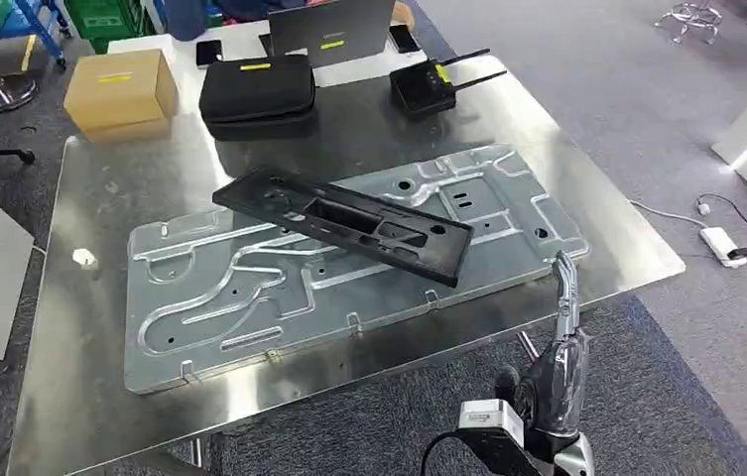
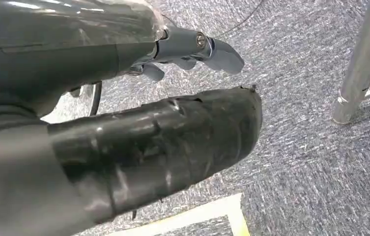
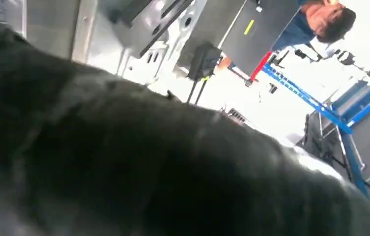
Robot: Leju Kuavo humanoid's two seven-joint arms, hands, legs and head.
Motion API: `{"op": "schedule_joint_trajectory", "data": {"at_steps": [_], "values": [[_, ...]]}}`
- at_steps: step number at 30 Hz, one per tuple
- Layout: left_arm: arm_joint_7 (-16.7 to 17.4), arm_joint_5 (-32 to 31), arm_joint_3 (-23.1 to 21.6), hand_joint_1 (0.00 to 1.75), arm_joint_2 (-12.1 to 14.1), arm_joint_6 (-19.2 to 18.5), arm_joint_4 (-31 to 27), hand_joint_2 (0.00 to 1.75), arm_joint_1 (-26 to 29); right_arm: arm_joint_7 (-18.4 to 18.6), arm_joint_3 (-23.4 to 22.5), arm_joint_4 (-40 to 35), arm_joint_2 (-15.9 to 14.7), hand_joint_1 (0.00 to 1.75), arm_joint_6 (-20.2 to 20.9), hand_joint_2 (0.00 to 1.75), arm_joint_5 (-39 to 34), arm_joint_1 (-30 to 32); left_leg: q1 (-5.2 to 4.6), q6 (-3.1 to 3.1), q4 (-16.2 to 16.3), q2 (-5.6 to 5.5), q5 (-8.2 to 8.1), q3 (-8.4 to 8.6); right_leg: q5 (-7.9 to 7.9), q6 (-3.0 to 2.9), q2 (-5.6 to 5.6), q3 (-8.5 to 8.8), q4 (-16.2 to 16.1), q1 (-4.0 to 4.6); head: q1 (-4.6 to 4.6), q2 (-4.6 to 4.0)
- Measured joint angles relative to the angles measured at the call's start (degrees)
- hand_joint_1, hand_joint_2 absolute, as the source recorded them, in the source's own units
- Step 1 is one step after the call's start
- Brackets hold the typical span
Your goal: Take the parts from the cabinet and place them on the table.
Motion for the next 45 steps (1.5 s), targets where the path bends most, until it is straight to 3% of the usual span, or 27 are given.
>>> {"op": "schedule_joint_trajectory", "data": {"at_steps": [2,3,4,6,8,10,12,13,16,18,19,21,23,25,27,28,29,32,33,35,37,38,40,42,43,44,45], "values": [[0.02,-0.02,0.04,0.00,0.00,0.02,0.00,0.00,0.08,0.00,-0.22,0.00,0.24,0.00,-0.04,0.00,-0.35,0.04,-0.06,-0.89,-0.21,-0.04,0.58,-0.16,0.87,-0.95,-0.01,-0.28,-0.55,-0.33,0.02,0.00],[0.09,-0.02,0.07,0.00,0.00,0.04,0.00,0.00,0.04,0.00,-0.35,0.00,0.55,0.00,-0.02,0.00,-0.94,0.04,0.25,-1.00,0.67,-0.06,-0.67,-0.75,1.41,-1.40,-0.24,-0.51,-0.77,-0.50,-0.02,0.00],[0.13,-0.02,0.09,0.00,0.02,0.04,0.00,0.00,0.03,0.06,-0.65,0.02,0.90,0.00,0.00,0.00,-1.68,0.04,0.23,-1.13,3.06,-0.05,-3.32,-1.73,1.77,-1.95,-0.31,-1.01,-0.79,-0.49,-0.09,0.00],[0.22,-0.04,0.11,0.00,0.02,0.04,0.00,0.00,0.06,0.09,-1.40,0.20,1.18,0.00,0.26,0.00,-3.12,0.15,0.31,-1.48,11.97,-0.03,-8.95,-4.85,2.42,-2.20,-0.46,-2.10,-0.63,-0.32,-0.09,0.00],[0.37,-0.09,0.15,0.00,0.02,0.04,0.00,0.00,0.11,0.11,-2.14,0.52,1.23,0.00,0.65,0.00,-4.43,0.29,0.31,-1.60,17.60,-0.03,-11.25,-6.19,2.98,-2.22,-0.51,-3.30,-0.28,-0.13,-0.11,0.00],[0.37,-0.11,0.22,0.00,0.04,0.04,0.00,0.00,0.11,-0.02,-3.08,0.94,1.27,0.00,1.66,0.00,-5.96,0.49,0.28,-1.28,12.35,-0.03,-8.73,-1.96,3.40,-2.10,-0.50,-4.22,0.19,0.01,-0.11,0.00],[0.35,-0.22,0.33,0.00,0.07,0.04,0.00,0.00,0.00,-0.48,-4.02,1.16,1.53,0.00,2.78,0.00,-7.50,0.54,0.12,-0.47,1.46,-0.03,-5.29,5.17,3.69,-1.77,-0.45,-4.62,0.63,0.07,-0.11,0.00],[0.35,-0.44,0.37,0.00,0.20,0.04,-0.09,0.00,-0.15,-0.63,-4.42,1.25,1.71,0.00,3.37,0.00,-8.31,0.54,-0.21,-0.13,-0.86,-0.04,-6.24,6.06,3.87,-1.46,-0.50,-4.81,0.79,0.20,-0.09,0.00],[0.33,-0.77,0.46,0.00,0.20,0.00,-0.09,0.00,-0.12,-1.01,-6.41,2.03,1.90,0.00,5.68,0.00,-11.79,0.51,-0.64,0.40,-0.70,-0.08,-5.05,5.49,4.62,-0.40,-0.62,-4.81,0.62,-0.03,-0.06,0.00],[0.33,-1.03,0.50,0.00,0.04,-0.02,-0.07,0.00,-0.06,-1.36,-7.92,2.54,2.08,0.00,6.34,0.00,-12.94,0.49,0.21,1.07,-1.73,0.39,-3.61,5.35,4.48,0.23,-0.41,-5.17,1.08,-0.01,-0.06,0.00],[0.35,-1.03,0.57,0.00,0.07,-0.02,-0.09,0.00,-0.10,-1.64,-8.79,2.82,2.10,0.00,6.47,0.00,-13.42,0.49,0.17,1.60,-1.90,0.41,-3.09,4.88,2.01,0.50,-0.18,-5.95,2.66,0.08,0.13,0.00],[0.33,-1.14,0.77,0.00,0.11,-0.02,-0.09,0.00,-0.19,-1.64,-10.20,3.47,2.10,0.00,7.52,0.00,-14.86,0.47,0.14,1.96,-1.71,0.47,-2.27,3.66,-3.94,1.07,-0.10,-8.58,10.27,-0.30,0.27,0.00],[0.33,-1.16,1.05,0.00,0.09,-0.04,-0.09,0.00,-0.09,-1.71,-11.74,4.68,2.10,0.00,8.81,0.00,-16.92,0.48,0.12,1.81,-1.34,0.54,-1.63,2.36,-6.65,1.55,-0.11,-10.12,16.95,-0.59,0.26,0.00],[0.24,-1.27,1.42,0.00,0.09,-0.07,-0.09,0.00,-0.06,-2.81,-14.04,6.10,2.10,0.00,10.51,0.00,-18.93,0.51,0.17,1.57,-0.85,0.53,-1.17,1.28,-4.18,1.77,-0.14,-6.88,13.69,-0.90,0.26,0.00],[0.15,-1.33,1.46,0.00,0.04,-0.07,-0.09,0.00,-0.09,-3.63,-16.07,6.82,2.10,0.00,11.43,0.00,-19.63,0.45,0.22,1.26,-0.15,0.41,-0.91,0.45,-0.71,1.63,-0.15,0.23,2.95,-1.13,0.26,0.00],[0.09,-1.33,1.51,0.00,0.07,-0.07,-0.09,0.00,-0.09,-3.72,-17.00,7.14,2.10,0.00,11.50,0.00,-19.78,0.25,0.17,1.03,0.11,0.40,-0.78,0.09,-2.18,1.32,-0.10,1.89,-0.64,-1.02,0.26,0.00],[0.00,-1.33,1.53,0.00,0.07,-0.07,-0.09,0.00,-0.10,-3.67,-17.71,7.48,2.19,0.00,11.50,0.00,-19.83,0.39,0.07,0.58,0.08,0.37,-0.49,0.08,-0.49,1.02,0.01,1.31,0.30,-0.44,0.22,0.00],[-0.02,-1.33,1.60,0.00,0.07,-0.09,-0.09,0.00,-0.14,-3.45,-20.26,8.54,2.34,0.00,12.50,0.00,-20.92,0.39,0.12,-0.67,-0.15,0.33,0.43,-0.13,-0.31,-0.06,-0.01,0.78,-0.23,-0.23,0.26,0.00],[-0.02,-1.33,1.66,0.00,0.07,-0.09,-0.09,0.00,-0.02,-3.54,-20.96,8.90,2.52,0.00,12.72,0.00,-21.18,0.43,0.07,-0.98,0.10,0.27,0.11,-0.47,0.41,-0.80,-0.12,0.58,-0.83,-0.90,0.26,0.00],[-0.02,-1.31,1.79,0.00,0.09,-0.04,-0.09,0.00,-0.04,-3.74,-22.39,9.60,2.67,0.00,13.20,0.00,-21.55,0.42,0.29,-1.27,4.67,0.21,-5.07,-2.37,1.34,-1.88,-0.31,-0.50,-0.83,-0.75,0.09,0.00],[-0.02,-1.31,1.81,0.00,0.07,-0.04,-0.09,0.00,-0.02,-3.78,-23.46,10.47,2.69,0.00,13.40,0.00,-21.60,0.58,0.35,-1.64,13.68,0.23,-10.46,-5.32,2.25,-2.03,-0.38,-1.91,-0.68,-0.51,0.09,0.00],[-0.02,-1.31,1.84,0.00,0.07,-0.04,-0.09,0.00,-0.01,-3.85,-23.89,10.82,2.69,0.00,13.42,0.00,-21.60,0.58,0.35,-1.75,16.98,0.24,-11.50,-6.13,2.48,-2.04,-0.37,-2.59,-0.61,-0.42,0.11,0.00],[-0.33,-1.40,1.84,0.00,0.07,-0.04,-0.09,0.00,-0.03,-4.00,-25.02,11.69,3.00,0.00,13.51,0.00,-21.57,0.61,0.34,-1.66,15.78,0.24,-8.95,-3.94,3.14,-1.91,-0.36,-3.78,-0.26,-0.31,0.09,0.00],[-0.44,-1.55,1.84,0.00,0.09,-0.02,-0.09,0.00,-0.03,-4.02,-26.45,12.53,3.37,0.00,13.71,0.00,-21.55,0.60,0.28,-1.10,5.79,0.23,-5.28,2.80,3.54,-1.57,-0.35,-4.23,-0.03,-0.24,0.09,0.00],[-0.50,-1.66,1.86,0.00,0.11,0.00,-0.09,0.00,-0.10,-4.11,-27.38,12.96,3.56,0.00,14.09,0.00,-21.55,0.57,0.17,-0.56,0.64,0.20,-5.12,6.07,3.73,-1.39,-0.40,-4.27,0.09,-0.25,0.09,0.00],[-0.52,-1.68,1.88,0.00,0.18,0.04,-0.09,0.00,-0.14,-4.20,-28.29,13.38,3.74,0.00,14.51,0.00,-21.51,0.54,-0.10,-0.44,-1.60,0.23,-5.79,7.33,3.95,-1.05,-0.45,-4.55,0.19,0.03,0.11,0.00],[-0.55,-1.70,1.95,0.00,0.15,0.07,-0.09,0.00,-0.16,-4.22,-29.05,13.88,3.83,0.00,14.73,0.00,-21.42,0.44,-0.16,-0.29,-1.21,0.23,-5.29,6.64,4.25,-0.61,-0.59,-4.47,0.12,-0.04,0.20,0.00]]}}
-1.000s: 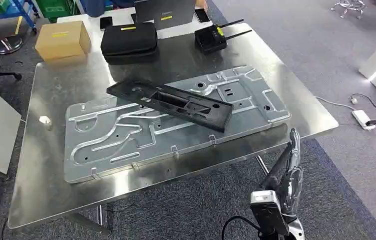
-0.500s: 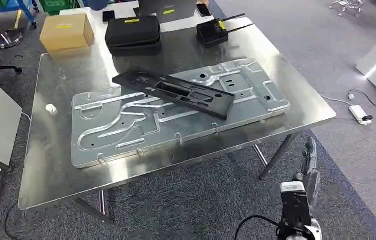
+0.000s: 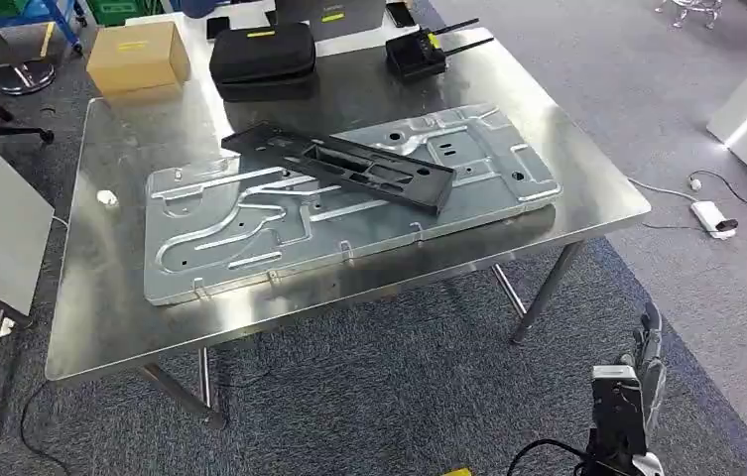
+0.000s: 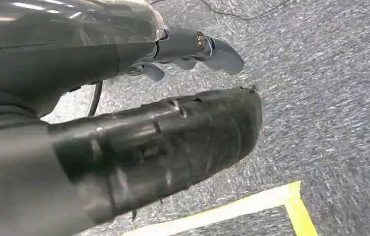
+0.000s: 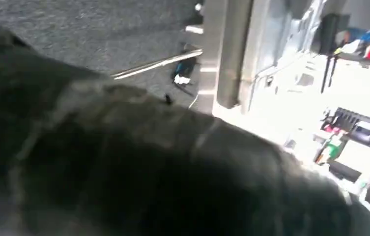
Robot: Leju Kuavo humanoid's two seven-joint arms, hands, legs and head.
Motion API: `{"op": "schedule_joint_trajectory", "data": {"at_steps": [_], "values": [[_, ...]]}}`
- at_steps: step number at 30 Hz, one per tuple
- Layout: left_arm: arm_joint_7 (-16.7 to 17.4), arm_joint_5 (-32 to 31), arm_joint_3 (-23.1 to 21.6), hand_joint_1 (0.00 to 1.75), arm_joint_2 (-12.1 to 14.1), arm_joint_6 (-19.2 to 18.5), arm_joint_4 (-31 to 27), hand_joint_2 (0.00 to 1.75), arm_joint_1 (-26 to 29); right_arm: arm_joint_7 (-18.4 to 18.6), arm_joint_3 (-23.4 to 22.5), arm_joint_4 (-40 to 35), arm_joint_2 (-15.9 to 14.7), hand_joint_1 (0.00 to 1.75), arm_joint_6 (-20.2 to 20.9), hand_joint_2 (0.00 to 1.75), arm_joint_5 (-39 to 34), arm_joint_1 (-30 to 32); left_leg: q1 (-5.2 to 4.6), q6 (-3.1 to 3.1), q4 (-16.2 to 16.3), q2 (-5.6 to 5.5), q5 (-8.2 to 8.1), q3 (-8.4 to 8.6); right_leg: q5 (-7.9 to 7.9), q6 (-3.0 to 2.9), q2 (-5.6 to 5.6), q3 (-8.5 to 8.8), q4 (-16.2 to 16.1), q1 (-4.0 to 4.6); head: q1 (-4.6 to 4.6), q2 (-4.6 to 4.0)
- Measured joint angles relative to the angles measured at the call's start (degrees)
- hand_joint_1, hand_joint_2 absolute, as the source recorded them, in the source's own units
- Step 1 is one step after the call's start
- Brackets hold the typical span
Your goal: Take the parts from the cabinet and place them on the table.
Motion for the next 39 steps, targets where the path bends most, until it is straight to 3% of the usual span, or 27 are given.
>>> {"op": "schedule_joint_trajectory", "data": {"at_steps": [2,3,4,6,7,8,9,10,12,13,14,17,19,20,22,23,24,25,26,28,29,32,33,34,36,38,39], "values": [[-0.09,-0.07,0.28,0.00,0.00,0.04,0.00,0.00,-0.06,0.07,-1.66,1.31,0.37,0.00,0.83,0.00,0.33,-0.10,-0.13,0.51,-0.42,0.00,0.00,-0.38,0.55,0.72,-0.07,-0.04,-0.29,-0.10,-0.02,0.00],[-0.13,-0.15,0.53,0.00,-0.09,0.13,0.00,0.00,0.00,0.11,-2.69,2.08,0.48,0.00,1.09,0.00,0.59,-0.16,0.39,1.15,-1.25,0.03,0.78,-0.32,0.77,1.18,-0.06,-0.10,-0.29,0.29,-0.07,0.00],[-0.13,-0.17,0.78,0.00,-0.11,0.22,0.00,0.00,0.01,0.11,-3.97,3.44,0.52,0.00,1.61,0.00,0.74,-0.29,0.53,1.38,-1.55,0.33,1.38,-0.22,-0.05,1.41,0.22,-0.48,0.46,-0.08,0.02,0.00],[-0.11,-0.24,1.01,0.00,-0.11,0.46,0.00,0.00,-0.01,-0.15,-7.02,6.76,0.66,0.00,3.17,0.00,0.79,-0.84,0.56,2.17,-1.61,0.39,1.96,-0.99,-5.19,1.89,0.34,-3.24,6.84,-0.34,0.04,0.00],[-0.11,-0.28,1.05,0.00,-0.11,0.52,0.00,0.00,0.00,-0.70,-8.99,8.46,0.66,0.00,3.87,0.00,0.79,-0.87,0.46,2.22,-1.56,0.36,2.21,-1.40,-7.85,2.18,0.36,-5.27,12.05,-0.55,0.02,0.00],[-0.11,-0.33,1.11,0.00,-0.11,0.52,0.00,0.00,0.12,-1.18,-10.67,9.86,0.72,0.00,4.24,0.00,0.81,-0.88,0.44,2.21,-1.48,0.33,2.39,-1.75,-9.33,2.38,0.37,-6.75,16.01,-0.64,0.02,0.00],[-0.09,-0.33,1.22,0.00,-0.11,0.52,0.00,0.00,0.26,-1.44,-11.89,11.02,0.79,0.00,4.48,0.00,0.83,-0.89,0.44,2.12,-1.34,0.32,2.49,-1.98,-9.27,2.52,0.37,-6.99,17.21,-0.70,0.02,0.00],[-0.09,-0.35,1.29,0.00,-0.11,0.52,0.00,0.00,0.36,-1.60,-12.63,11.80,0.79,0.00,4.68,0.00,0.85,-0.90,0.47,2.05,-1.16,0.33,2.52,-2.08,-7.99,2.62,0.36,-5.81,15.65,-0.81,0.04,0.00],[-0.07,-0.42,1.31,0.00,-0.22,0.52,0.00,0.00,0.29,-1.75,-13.75,12.96,0.81,0.00,4.87,0.00,1.05,-1.16,0.50,1.73,-0.67,0.34,2.35,-2.09,-3.28,2.56,0.31,0.08,5.76,-1.13,0.02,0.00],[-0.07,-0.42,1.31,0.00,-0.24,0.52,0.00,0.00,0.18,-1.75,-14.10,13.27,0.85,0.00,4.92,0.00,1.25,-1.32,0.48,1.37,-0.30,0.39,2.12,-2.18,-1.97,2.42,0.27,2.82,0.59,-1.25,0.04,0.00],[-0.07,-0.46,1.33,0.00,-0.24,0.52,0.00,0.00,0.05,-1.64,-14.45,13.70,0.98,0.00,5.03,0.00,1.42,-1.65,0.02,0.94,0.15,0.48,1.88,-2.43,-2.78,2.09,0.30,3.04,-0.19,-0.68,0.02,0.00],[0.04,-0.66,1.44,0.00,-0.24,0.59,0.00,0.00,-0.04,0.18,-16.96,16.20,1.18,0.00,5.51,0.00,1.71,-2.38,0.09,0.11,0.03,0.52,2.09,-2.50,-2.54,1.17,0.49,2.67,-0.10,-0.43,-0.04,0.00],[0.22,-0.92,1.70,0.00,-0.24,0.61,0.00,0.00,-0.03,-0.04,-21.24,21.61,1.12,0.00,6.34,0.00,2.34,-3.65,0.44,-0.59,0.87,0.40,1.15,-2.86,-1.98,0.25,0.50,2.83,-0.84,-0.98,-0.06,0.00],[0.22,-1.16,1.95,0.00,-0.24,0.63,0.00,0.00,-0.05,-0.64,-23.30,24.53,0.92,0.00,6.58,0.00,2.80,-4.39,0.39,-0.71,3.14,0.33,-0.73,-3.90,-1.87,-0.28,0.52,2.70,-0.92,-1.00,-0.09,0.00],[0.28,-1.36,2.38,0.00,-0.24,0.63,0.00,0.00,-0.01,-2.36,-27.91,31.71,-0.15,0.00,6.95,0.00,4.21,-5.54,0.53,-0.99,12.01,0.30,-5.41,-7.88,-1.77,-0.57,0.50,2.30,-0.88,-0.87,-0.13,0.00],[0.35,-1.40,2.43,0.00,-0.28,0.63,0.00,0.00,0.03,-2.82,-30.30,35.36,-0.70,0.00,6.93,0.00,4.92,-6.01,0.54,-1.11,16.41,0.31,-7.02,-9.81,-1.76,-0.58,0.52,2.20,-0.83,-0.78,-0.11,0.00],[0.37,-1.42,2.51,0.00,-0.31,0.63,0.00,0.00,0.05,-3.04,-33.05,39.73,-1.35,0.00,6.78,0.00,5.72,-6.29,0.54,-1.18,18.54,0.30,-7.24,-10.70,-1.76,-0.58,0.56,2.13,-0.71,-0.75,-0.13,0.00],[0.37,-1.51,2.60,0.00,-0.31,0.63,0.00,0.00,0.07,-3.02,-35.08,43.14,-1.90,0.00,6.69,0.00,6.18,-6.48,0.54,-1.14,17.58,0.30,-5.95,-10.19,-1.78,-0.57,0.74,2.10,-0.58,-0.75,-0.11,0.00],[0.37,-1.60,2.69,0.00,-0.31,0.63,0.00,0.00,0.09,-2.62,-37.14,46.30,-2.34,0.00,6.53,0.00,6.40,-6.67,0.55,-1.01,13.96,0.29,-3.56,-8.45,-1.82,-0.53,1.04,2.09,-0.43,-0.75,-0.13,0.00],[0.39,-1.79,2.75,0.00,-0.31,0.63,0.00,0.00,0.10,-0.10,-40.57,51.39,-2.67,0.00,5.19,0.00,7.10,-7.33,0.55,-0.48,3.43,-0.58,1.51,-3.29,-1.89,-0.40,1.77,2.13,-0.17,-0.75,-0.13,0.00],[0.39,-1.86,2.86,0.00,-0.28,0.63,0.00,0.00,0.10,1.77,-41.91,53.57,-2.69,0.00,4.18,0.00,7.69,-7.64,0.42,-0.14,1.16,-1.82,0.79,-2.26,-1.88,-0.24,2.04,1.98,-0.10,-0.53,-0.11,0.00],[0.55,-2.10,3.50,0.00,-0.28,0.66,0.00,0.00,-0.22,9.93,-44.65,59.46,-2.75,0.00,0.61,0.00,9.82,-8.24,0.17,0.15,0.68,-1.34,0.87,-2.45,-1.48,0.99,2.81,1.62,-0.14,-0.60,-0.09,0.00],[0.66,-2.38,3.67,0.00,-0.31,0.68,0.00,0.00,-0.29,12.56,-45.35,61.09,-2.64,0.00,-0.40,0.00,10.58,-8.27,0.20,0.56,0.44,-1.16,1.12,-2.37,-1.29,1.36,3.05,1.69,-0.33,-0.53,-0.07,0.00],[0.76,-2.40,3.76,0.00,-0.55,0.68,0.00,0.00,-0.32,15.29,-46.07,62.59,-2.54,0.00,-1.24,0.00,11.43,-8.31,0.94,1.29,-0.47,-0.48,1.82,-1.89,-1.69,1.61,3.11,1.58,0.19,-0.75,-0.09,0.00],[0.92,-2.47,3.80,0.00,-0.57,0.76,0.00,0.00,-0.31,18.67,-46.90,64.83,-2.12,0.00,-2.21,0.00,12.85,-8.46,0.77,1.89,-0.76,0.15,2.18,-1.98,-5.48,1.93,1.58,-0.76,5.16,-0.64,0.13,0.00],[0.94,-2.47,3.85,0.00,-0.59,0.76,0.00,0.00,-0.23,20.02,-47.56,66.74,-1.86,0.00,-2.56,0.00,13.59,-8.75,0.62,1.92,-0.58,1.05,2.16,-2.33,-9.82,2.39,1.20,-5.07,14.53,-0.70,0.13,0.00],[0.96,-2.47,3.85,0.00,-0.59,0.77,0.00,0.00,-0.23,20.20,-47.82,67.34,-1.73,0.00,-2.56,0.00,13.68,-8.78,0.61,1.90,-0.46,1.50,2.13,-2.44,-10.46,2.51,1.14,-6.33,17.35,-0.74,0.13,0.00]]}}
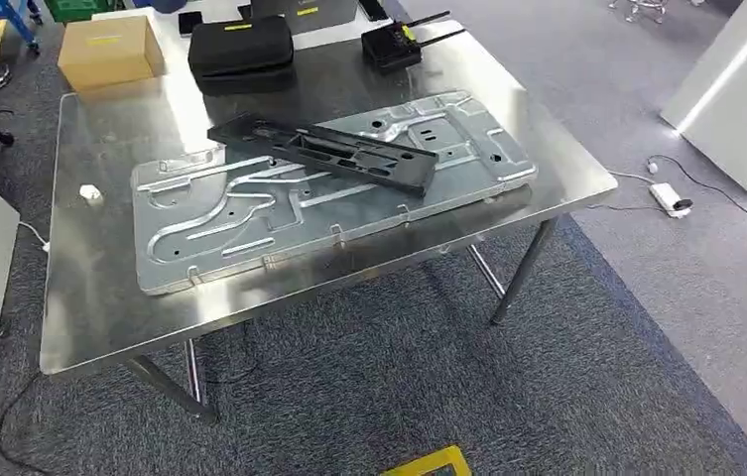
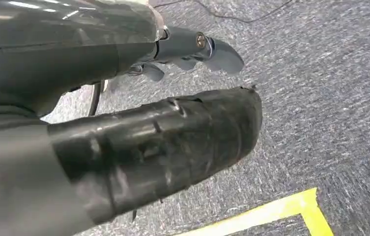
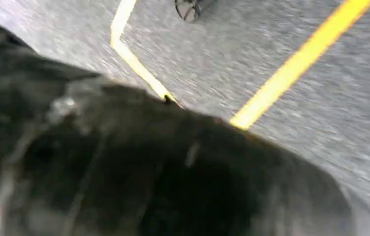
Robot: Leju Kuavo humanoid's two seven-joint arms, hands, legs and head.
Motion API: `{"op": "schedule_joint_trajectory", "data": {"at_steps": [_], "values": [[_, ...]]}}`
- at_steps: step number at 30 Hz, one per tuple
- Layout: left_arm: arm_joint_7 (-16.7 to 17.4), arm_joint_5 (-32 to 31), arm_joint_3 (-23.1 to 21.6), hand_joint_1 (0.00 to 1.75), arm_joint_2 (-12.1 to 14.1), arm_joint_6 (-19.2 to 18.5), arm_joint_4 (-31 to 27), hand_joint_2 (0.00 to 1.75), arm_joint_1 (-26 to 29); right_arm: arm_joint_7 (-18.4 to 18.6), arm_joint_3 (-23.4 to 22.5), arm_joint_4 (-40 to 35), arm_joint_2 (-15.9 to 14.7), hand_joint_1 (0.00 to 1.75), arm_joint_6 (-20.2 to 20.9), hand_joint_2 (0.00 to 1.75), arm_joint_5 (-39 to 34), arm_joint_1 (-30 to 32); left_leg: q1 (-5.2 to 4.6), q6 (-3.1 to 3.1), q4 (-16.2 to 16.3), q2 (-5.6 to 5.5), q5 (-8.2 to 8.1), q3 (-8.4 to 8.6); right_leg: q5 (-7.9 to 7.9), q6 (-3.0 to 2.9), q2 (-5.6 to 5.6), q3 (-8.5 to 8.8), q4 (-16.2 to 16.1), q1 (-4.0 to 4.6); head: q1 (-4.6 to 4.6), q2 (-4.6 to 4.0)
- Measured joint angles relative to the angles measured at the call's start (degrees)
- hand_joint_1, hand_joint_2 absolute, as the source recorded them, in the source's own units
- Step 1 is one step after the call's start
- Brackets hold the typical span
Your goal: Take the parts from the cabinet and place them on the table.
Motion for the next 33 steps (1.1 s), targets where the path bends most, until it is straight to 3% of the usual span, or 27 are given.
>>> {"op": "schedule_joint_trajectory", "data": {"at_steps": [1,2,3,4,5,6,9,10,11,12,13,14,15,16,17,19,20,21,23,25,26,27,28,30,31,32,33], "values": [[0.00,0.00,0.02,0.00,0.00,0.00,0.00,0.00,-0.01,0.20,-0.24,0.55,0.13,0.00,0.02,0.00,0.11,0.02,0.00,-0.03,0.09,0.36,-0.04,0.00,0.77,0.06,-0.09,0.10,0.03,-0.08,0.00,0.00],[0.00,0.00,0.02,0.00,0.00,0.00,0.00,0.00,-0.03,0.33,-0.44,1.07,0.20,0.00,0.02,0.00,0.15,0.02,0.00,-0.09,0.15,0.79,-0.16,0.07,2.89,0.08,-0.30,1.71,-3.00,-0.21,0.00,0.00],[0.02,0.00,0.02,0.00,-0.04,0.00,0.00,0.00,-0.05,0.46,-0.61,1.42,0.20,0.00,0.04,0.00,0.24,-0.03,0.00,-0.27,0.22,1.15,-0.28,0.22,5.51,0.03,-0.76,4.50,-8.12,-0.31,0.02,0.00],[0.00,0.00,0.02,0.00,-0.11,0.00,0.00,0.00,-0.08,0.92,-0.79,1.70,0.22,0.00,0.11,0.00,0.31,-0.16,0.00,-0.56,0.37,1.50,-0.49,0.40,7.90,-0.10,-1.95,7.70,-13.96,-0.33,0.00,0.00],[0.00,0.00,0.02,0.00,-0.13,0.00,0.00,0.00,-0.06,1.44,-0.98,1.94,0.24,0.00,0.18,0.00,0.42,-0.42,-0.14,-0.93,0.58,1.87,-0.73,0.44,7.46,-0.36,-4.01,9.19,-17.32,-0.12,0.02,0.00],[0.02,0.02,0.09,0.00,-0.15,0.11,0.00,0.00,-0.11,2.11,-1.18,2.38,0.50,0.00,0.20,0.00,0.61,-0.66,-0.48,-1.35,0.91,2.07,-1.00,0.45,7.80,-0.91,-3.37,9.05,-17.46,0.36,-0.06,0.00],[0.04,0.02,0.17,0.00,-0.46,0.28,0.00,0.00,-0.23,3.45,-1.40,3.15,1.11,0.00,0.22,0.00,1.38,-0.60,-0.47,-2.17,0.61,2.98,-0.91,0.74,7.86,-1.81,-2.11,8.60,-17.21,0.64,-0.04,0.00],[0.09,0.02,0.20,0.00,-0.46,0.35,0.00,0.00,-0.19,3.67,-1.42,3.41,1.48,0.00,0.26,0.00,1.64,-0.61,-0.32,-2.55,0.91,2.88,-1.40,0.52,8.25,-2.38,-1.64,8.80,-17.73,0.06,-0.06,0.00],[0.09,0.02,0.20,0.00,-0.46,0.39,0.00,0.00,-0.19,3.80,-1.42,3.56,1.73,0.00,0.31,0.00,1.68,-0.64,-0.13,-2.84,2.19,1.17,-2.63,0.16,8.38,-2.74,-1.36,8.79,-17.85,0.07,-0.09,0.00],[0.09,0.02,0.22,0.00,-0.50,0.46,0.00,0.00,-0.17,3.87,-1.42,3.67,1.88,0.00,0.31,0.00,1.73,-0.71,-0.11,-2.97,5.26,-0.15,-4.81,-1.15,8.51,-3.09,-1.13,8.62,-17.84,0.04,-0.13,0.00],[0.09,0.02,0.26,0.00,-0.50,0.50,0.00,0.00,-0.10,3.87,-1.42,3.71,1.99,0.00,0.31,0.00,1.75,-0.78,-0.07,-3.13,10.02,-0.77,-7.46,-3.28,8.58,-3.25,-0.69,8.43,-17.83,0.09,-0.13,0.00],[0.09,0.02,0.31,0.00,-0.50,0.55,0.00,0.00,-0.02,3.87,-1.42,3.84,2.14,0.00,0.33,0.00,1.75,-0.80,-0.08,-3.20,15.06,-1.05,-9.66,-5.60,8.65,-3.36,-0.24,8.28,-17.81,0.19,-0.13,0.00],[0.09,0.02,0.33,0.00,-0.52,0.57,0.00,0.00,0.08,3.87,-1.42,3.95,2.19,0.00,0.41,0.00,1.79,-0.80,-0.08,-3.20,18.78,-1.11,-10.65,-7.35,8.68,-3.40,0.30,8.16,-17.77,0.29,-0.13,0.00],[0.09,0.02,0.33,0.00,-0.57,0.59,0.00,0.00,0.12,3.91,-1.42,4.09,2.27,0.00,0.57,0.00,1.90,-0.75,-0.08,-3.14,19.49,-1.11,-10.02,-7.68,8.70,-3.41,0.83,8.16,-17.70,0.32,-0.13,0.00],[0.11,0.02,0.33,0.00,-0.59,0.63,0.00,0.00,0.21,3.96,-1.42,4.15,2.32,0.00,1.07,0.00,2.16,-0.71,-0.08,-2.98,17.32,-1.13,-8.07,-6.71,8.70,-3.40,1.48,8.20,-17.64,0.35,-0.13,0.00],[0.09,-0.02,0.33,0.00,-0.63,0.85,0.00,0.00,0.33,3.93,-1.42,4.28,2.60,0.00,1.94,0.00,3.12,-0.76,-0.08,-2.44,7.33,-2.02,-2.34,-2.08,8.70,-3.37,2.94,8.30,-17.38,0.37,-0.15,0.00],[0.09,-0.13,0.33,0.00,-0.66,0.87,0.00,0.00,0.40,3.89,-1.40,4.33,2.86,0.00,2.32,0.00,3.56,-0.78,-0.09,-2.04,3.20,-3.79,-0.67,-0.29,8.70,-3.33,3.41,8.24,-17.33,0.34,-0.13,0.00],[0.09,-0.31,0.39,0.00,-0.63,0.90,0.00,0.00,0.61,3.82,-1.33,4.46,3.30,0.00,2.60,0.00,4.18,-0.84,0.02,-1.75,1.26,-6.45,-1.36,0.18,8.71,-2.84,3.84,7.83,-16.92,0.67,-0.04,0.00],[0.09,-0.59,0.39,0.00,-0.77,0.96,0.00,0.00,0.52,4.00,-1.20,4.57,3.56,0.00,3.06,0.00,4.85,-0.78,-0.37,-1.76,1.08,-5.42,-1.33,0.10,9.13,-2.01,4.87,7.26,-17.12,0.07,-0.09,0.00],[0.15,-0.85,0.42,0.00,-0.85,0.96,0.00,0.00,0.58,4.28,-1.16,4.80,4.00,0.00,3.32,0.00,5.13,-0.55,-0.12,-1.09,0.34,-4.30,-0.79,0.48,9.56,-1.09,6.07,7.18,-17.51,0.18,-0.07,0.00],[0.28,-0.87,0.44,0.00,-1.16,0.96,0.00,0.00,0.66,4.41,-1.16,4.83,4.00,0.00,3.34,0.00,5.25,-0.44,0.19,-0.68,-0.20,-3.16,-0.34,0.79,8.95,-1.10,5.16,7.03,-16.66,0.03,-0.13,0.00],[0.28,-0.92,0.44,0.00,-1.18,0.96,-0.02,0.00,0.67,4.44,-1.16,4.87,4.00,0.00,3.39,0.00,5.31,-0.40,0.20,-0.32,-0.49,-2.80,-0.14,0.82,7.14,-0.99,2.78,5.99,-14.53,0.35,0.16,0.00],[0.28,-0.92,0.46,0.00,-1.27,0.96,-0.02,0.00,0.82,4.52,-1.11,5.00,4.13,0.00,3.48,0.00,5.35,-0.49,0.10,-0.21,-0.47,-2.04,-0.09,0.71,4.59,-0.78,1.38,3.88,-10.21,0.30,0.31,0.00],[0.26,-0.94,0.48,0.00,-1.42,0.92,-0.02,0.00,1.01,4.57,-0.96,5.11,4.35,0.00,3.80,0.00,5.62,-0.56,-0.11,-0.14,-0.37,-0.52,-0.20,0.65,1.23,-0.52,0.12,0.03,-1.95,0.13,0.28,0.00],[0.26,-0.96,0.50,0.00,-1.40,0.90,-0.02,0.00,1.02,4.57,-0.87,5.13,4.39,0.00,4.31,0.00,5.84,-0.54,-0.14,-0.14,-0.32,0.26,-0.28,0.64,1.27,-0.45,-0.11,-0.69,-0.39,0.09,0.26,0.00],[0.20,-1.03,0.52,0.00,-1.40,0.87,-0.02,0.00,0.97,4.68,-0.79,5.20,4.44,0.00,4.74,0.00,6.16,-0.49,-0.14,-0.17,-0.23,0.92,-0.38,0.67,2.64,-0.41,-0.34,0.02,-1.60,0.04,0.28,0.00],[0.09,-1.05,0.52,0.00,-1.40,0.85,-0.02,0.00,0.88,4.83,-0.63,5.22,4.46,0.00,5.05,0.00,6.51,-0.41,-0.14,-0.32,-0.11,1.49,-0.52,0.72,4.88,-0.48,-0.62,2.02,-5.23,0.01,0.28,0.00]]}}
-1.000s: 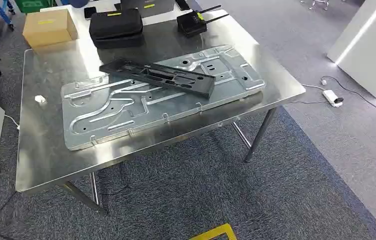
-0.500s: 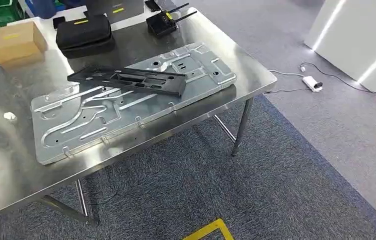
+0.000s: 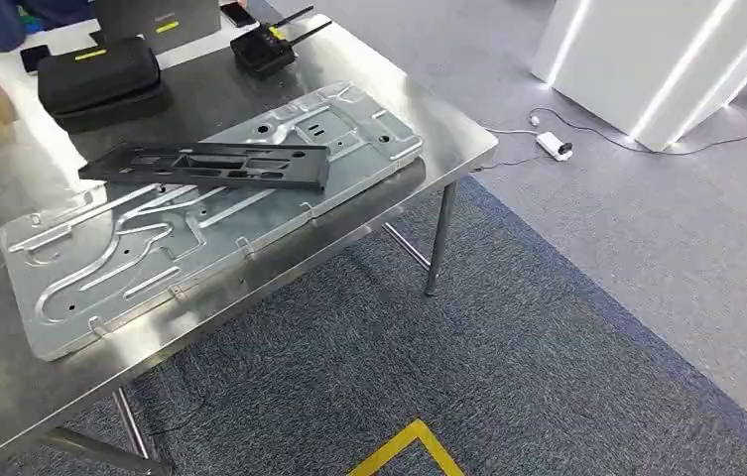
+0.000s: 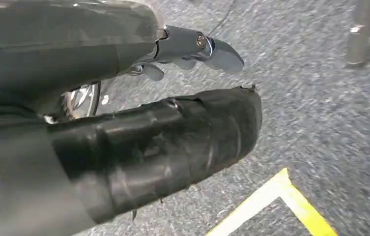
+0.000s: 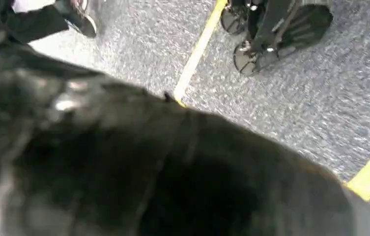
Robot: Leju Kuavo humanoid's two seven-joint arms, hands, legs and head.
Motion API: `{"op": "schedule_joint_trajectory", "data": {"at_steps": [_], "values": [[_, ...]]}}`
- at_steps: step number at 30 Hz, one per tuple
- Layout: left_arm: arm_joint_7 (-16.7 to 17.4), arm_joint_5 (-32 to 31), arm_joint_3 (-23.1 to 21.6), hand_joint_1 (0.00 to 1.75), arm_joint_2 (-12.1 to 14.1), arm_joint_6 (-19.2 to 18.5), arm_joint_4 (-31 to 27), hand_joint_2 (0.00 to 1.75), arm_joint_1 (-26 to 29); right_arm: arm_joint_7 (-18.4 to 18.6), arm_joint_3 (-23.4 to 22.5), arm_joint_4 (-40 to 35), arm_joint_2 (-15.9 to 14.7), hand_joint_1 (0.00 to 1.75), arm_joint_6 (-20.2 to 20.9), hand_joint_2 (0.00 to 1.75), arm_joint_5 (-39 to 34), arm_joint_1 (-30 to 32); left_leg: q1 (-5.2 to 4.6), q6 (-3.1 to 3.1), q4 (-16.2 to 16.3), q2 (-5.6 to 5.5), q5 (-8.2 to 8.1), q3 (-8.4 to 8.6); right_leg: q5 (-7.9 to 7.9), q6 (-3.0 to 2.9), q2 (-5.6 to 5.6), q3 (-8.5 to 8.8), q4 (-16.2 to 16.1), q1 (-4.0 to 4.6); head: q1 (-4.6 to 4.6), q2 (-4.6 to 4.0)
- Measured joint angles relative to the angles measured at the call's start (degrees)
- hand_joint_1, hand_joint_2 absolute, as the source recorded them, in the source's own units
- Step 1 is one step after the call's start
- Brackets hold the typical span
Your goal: Take the parts from the cabinet and place them on the table.
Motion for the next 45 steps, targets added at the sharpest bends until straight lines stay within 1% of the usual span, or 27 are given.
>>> {"op": "schedule_joint_trajectory", "data": {"at_steps": [1,2,3,7,8,9,10,12,13,14,16,17,18,22,23,25,27,29,31,32,33,37,38,40,41,43,45], "values": [[-0.02,0.00,0.00,0.00,-0.02,-0.07,0.00,0.00,-0.09,0.20,0.13,0.04,0.00,0.00,0.42,0.00,0.33,0.03,0.00,-0.17,0.14,0.58,-0.21,0.13,2.45,-0.16,-0.54,2.92,-5.32,0.02,0.00,0.00],[-0.07,0.00,0.00,0.00,-0.04,-0.09,0.00,0.00,-0.13,0.20,0.35,0.07,0.02,0.00,0.52,0.00,0.46,-0.02,-0.02,-0.44,0.29,1.10,-0.46,0.32,4.13,-0.48,-2.21,5.89,-10.49,0.15,0.00,0.00],[-0.09,0.00,0.02,0.00,-0.04,-0.11,0.00,0.00,-0.13,0.22,0.48,0.09,0.21,0.00,0.56,0.00,0.50,-0.26,-0.47,-0.83,0.46,1.58,-0.73,0.38,3.08,-1.09,-4.17,6.49,-12.02,0.84,0.00,0.00],[-0.13,0.00,0.18,0.00,-0.04,-0.57,0.00,0.00,-0.51,0.37,0.68,0.35,0.83,0.00,1.33,0.00,0.89,-0.13,-0.56,-2.00,0.27,3.32,-1.02,1.08,3.69,-2.28,-1.80,6.09,-12.42,0.86,-0.04,0.00],[-0.15,0.00,0.20,0.00,0.02,-0.65,0.00,0.00,-0.50,0.44,0.72,0.35,1.00,0.00,1.38,0.00,1.03,-0.12,-0.15,-2.43,0.83,1.96,-1.70,0.85,4.06,-2.72,-1.33,6.37,-12.83,0.40,-0.07,0.00],[-0.15,0.00,0.24,0.00,0.07,-0.70,0.00,0.00,-0.46,0.44,0.79,0.35,1.14,0.00,1.40,0.00,1.16,-0.23,-0.11,-2.66,2.77,-0.61,-3.32,0.06,4.25,-3.05,-0.84,6.28,-12.93,0.37,-0.11,0.00],[-0.15,-0.02,0.31,0.00,0.07,-0.77,0.00,0.00,-0.37,0.61,0.85,0.35,1.25,0.00,1.42,0.00,1.27,-0.25,-0.07,-2.80,6.51,-1.96,-5.73,-1.69,4.34,-3.27,-0.43,6.09,-12.92,0.41,-0.15,0.00],[-0.13,-0.02,0.50,0.00,0.22,-0.83,0.00,0.00,-0.24,0.83,0.92,0.35,1.38,0.00,1.44,0.00,1.31,-0.29,-0.05,-2.99,16.13,-2.62,-9.96,-6.19,4.46,-3.49,0.96,5.77,-12.87,0.62,-0.13,0.00],[-0.13,-0.02,0.61,0.00,0.26,-0.87,0.00,0.00,-0.23,0.87,0.96,0.35,1.38,0.00,1.46,0.00,1.35,-0.25,-0.05,-2.99,18.59,-2.63,-10.23,-7.42,4.46,-3.48,1.66,5.68,-12.74,0.67,-0.15,0.00],[-0.07,0.00,0.70,0.00,0.26,-0.92,0.00,0.00,-0.16,0.96,0.98,0.37,1.40,0.00,1.46,0.00,1.40,-0.20,-0.05,-2.91,18.13,-2.64,-9.02,-7.27,4.46,-3.48,2.40,5.67,-12.60,0.69,-0.13,0.00],[-0.02,0.00,0.74,0.00,0.28,-0.92,0.00,0.00,-0.07,1.07,1.05,0.37,1.57,0.00,1.46,0.00,1.44,-0.15,-0.05,-2.55,10.65,-2.96,-3.97,-4.01,4.45,-3.47,3.91,5.76,-12.40,0.70,-0.13,0.00],[-0.02,-0.02,0.74,0.00,0.33,-0.92,0.00,0.00,-0.09,1.25,1.16,0.37,1.73,0.00,1.48,0.00,1.53,-0.16,-0.05,-2.19,5.00,-4.49,-1.14,-1.51,4.46,-3.45,4.69,5.80,-12.31,0.73,-0.13,0.00],[0.02,-0.02,0.83,0.00,0.57,-0.92,0.00,0.00,0.08,1.40,1.22,0.44,2.03,0.00,1.51,0.00,1.66,-0.18,-0.03,-1.67,1.71,-8.19,-0.90,-0.39,4.49,-3.27,5.12,5.53,-12.15,0.71,-0.09,0.00],[0.11,-0.09,0.83,0.00,0.59,-0.94,0.00,0.00,-0.28,1.59,1.27,0.48,2.30,0.00,1.55,0.00,2.05,0.10,-0.41,-1.01,0.68,-6.43,-0.63,0.00,5.17,-1.46,7.60,4.83,-12.41,0.28,-0.09,0.00],[0.15,-0.09,0.85,0.00,0.57,-0.96,0.00,0.00,-0.20,1.70,1.27,0.50,2.29,0.00,1.55,0.00,2.21,0.15,0.54,-0.40,-0.46,-5.46,0.06,0.44,5.03,-1.23,7.77,4.75,-11.97,0.47,-0.13,0.00],[0.28,-0.11,0.87,0.00,0.70,-0.96,0.00,0.00,0.01,1.81,1.31,0.52,2.32,0.00,1.59,0.00,2.34,0.14,0.13,0.30,-0.90,-3.90,0.38,0.68,1.49,-1.03,2.44,2.47,-7.37,0.74,0.20,0.00],[0.39,-0.11,0.87,0.00,0.74,-1.07,0.00,0.00,0.16,1.88,1.38,0.55,2.32,0.00,1.83,0.00,2.43,0.04,-0.12,0.35,-0.81,-2.32,0.29,0.51,-2.78,-0.56,0.74,-1.76,1.62,0.43,0.22,0.00],[0.39,-0.11,0.87,0.00,0.81,-1.14,0.00,0.00,0.22,1.88,1.44,0.57,2.32,0.00,2.10,0.00,2.47,0.07,-0.15,0.20,-0.77,-0.62,0.05,0.59,-2.86,-0.15,0.40,-3.26,5.02,0.00,0.24,0.00],[0.37,-0.11,0.87,0.00,0.79,-1.22,0.00,0.00,0.14,1.90,1.55,0.61,2.32,0.00,2.32,0.00,2.53,0.20,-0.05,-0.14,-0.63,0.69,-0.35,0.87,1.56,0.07,-0.37,1.02,-2.58,-0.38,0.24,0.00],[0.37,-0.11,0.87,0.00,0.79,-1.27,0.00,0.00,0.09,1.90,1.62,0.59,2.32,0.00,2.31,0.00,2.60,0.19,-0.02,-0.46,-0.39,1.18,-0.64,1.11,3.74,0.06,-1.62,4.00,-7.94,-0.39,0.26,0.00],[0.35,-0.11,0.87,0.00,0.79,-1.29,0.00,0.00,0.09,1.88,1.68,0.61,2.32,0.00,2.32,0.00,2.64,0.11,-0.06,-0.83,-0.12,1.67,-0.98,1.23,3.72,-0.08,-4.18,5.96,-12.05,-0.22,0.26,0.00],[0.35,-0.11,0.87,0.00,0.81,-1.38,0.00,0.00,-0.34,2.08,1.86,0.63,2.38,0.00,2.45,0.00,2.93,0.16,-0.48,-2.05,-0.18,3.42,-1.50,1.80,3.55,-1.61,-2.09,5.56,-11.87,0.67,0.20,0.00],[0.35,-0.11,0.87,0.00,0.79,-1.46,0.00,0.00,-0.38,2.10,1.86,0.64,2.38,0.00,2.43,0.00,2.97,0.14,-0.33,-2.41,-0.01,3.39,-1.80,1.90,3.90,-2.15,-1.48,5.79,-12.37,0.19,0.22,0.00],[0.33,-0.11,0.87,0.00,0.83,-1.53,0.00,0.00,-0.30,2.12,1.90,0.66,2.40,0.00,2.45,0.00,3.01,0.10,0.10,-2.79,4.38,-1.32,-5.27,-0.03,4.19,-2.86,-0.67,5.78,-12.65,0.12,0.15,0.00],[0.33,-0.11,0.90,0.00,0.83,-1.59,0.00,0.00,-0.18,2.14,1.90,0.66,2.40,0.00,2.45,0.00,3.01,0.04,0.10,-2.85,9.29,-2.20,-7.85,-2.30,4.20,-2.96,-0.08,5.66,-12.62,0.19,0.13,0.00],[0.33,-0.11,0.90,0.00,0.85,-1.64,0.00,0.00,0.03,2.14,1.95,0.66,2.40,0.00,2.45,0.00,3.01,0.02,0.08,-2.91,18.37,-2.63,-11.04,-6.74,4.19,-3.13,1.26,5.61,-12.58,0.45,0.15,0.00],[0.33,-0.11,0.90,0.00,0.83,-1.73,0.00,0.00,0.15,2.18,1.97,0.74,2.40,0.00,2.47,0.00,3.01,0.07,0.08,-2.67,17.94,-2.66,-8.69,-7.07,4.18,-3.13,2.80,5.78,-12.48,0.55,0.15,0.00]]}}
